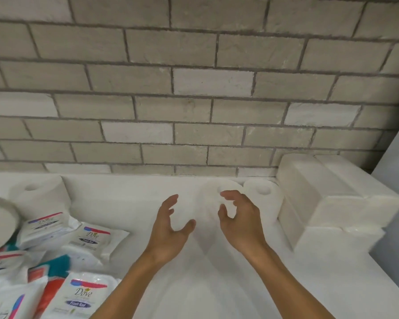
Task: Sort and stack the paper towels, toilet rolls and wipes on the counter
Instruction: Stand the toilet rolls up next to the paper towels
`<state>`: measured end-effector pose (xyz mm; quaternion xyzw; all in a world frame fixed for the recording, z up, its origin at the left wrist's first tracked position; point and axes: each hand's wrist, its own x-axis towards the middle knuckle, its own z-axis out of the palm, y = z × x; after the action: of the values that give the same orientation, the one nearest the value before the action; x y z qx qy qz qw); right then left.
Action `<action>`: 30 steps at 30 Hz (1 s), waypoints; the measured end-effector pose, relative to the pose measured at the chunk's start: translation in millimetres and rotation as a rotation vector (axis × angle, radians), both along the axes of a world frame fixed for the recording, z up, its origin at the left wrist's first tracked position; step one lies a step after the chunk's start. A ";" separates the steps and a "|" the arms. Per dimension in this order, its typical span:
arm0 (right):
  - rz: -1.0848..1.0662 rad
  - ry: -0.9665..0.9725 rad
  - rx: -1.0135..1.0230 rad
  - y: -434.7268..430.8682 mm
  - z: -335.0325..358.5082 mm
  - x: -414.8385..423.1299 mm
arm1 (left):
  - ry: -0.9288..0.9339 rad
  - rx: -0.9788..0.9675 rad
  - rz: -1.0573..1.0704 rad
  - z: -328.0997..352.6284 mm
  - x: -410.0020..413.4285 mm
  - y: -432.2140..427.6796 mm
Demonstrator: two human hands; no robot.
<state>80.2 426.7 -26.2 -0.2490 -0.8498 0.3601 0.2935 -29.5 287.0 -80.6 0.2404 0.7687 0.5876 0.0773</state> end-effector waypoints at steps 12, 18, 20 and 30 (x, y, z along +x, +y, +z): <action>0.252 0.021 -0.148 -154.8 14.5 -48.6 | 0.173 0.012 0.242 34.2 -29.3 -179.1; 0.387 -0.003 -0.107 -225.5 15.9 -90.9 | 0.242 -0.063 0.311 49.6 -62.7 -265.1; 0.459 -0.029 -0.101 -247.6 14.7 -106.0 | 0.260 -0.075 0.326 54.1 -73.1 -290.3; 0.592 -0.197 -0.255 -340.1 -0.1 -187.6 | 0.242 -0.154 0.454 51.5 -136.3 -392.4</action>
<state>-107.4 86.6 -26.3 -0.0596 -0.8577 0.5072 0.0591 -165.8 -105.5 -29.0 0.1239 0.8490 0.4967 -0.1308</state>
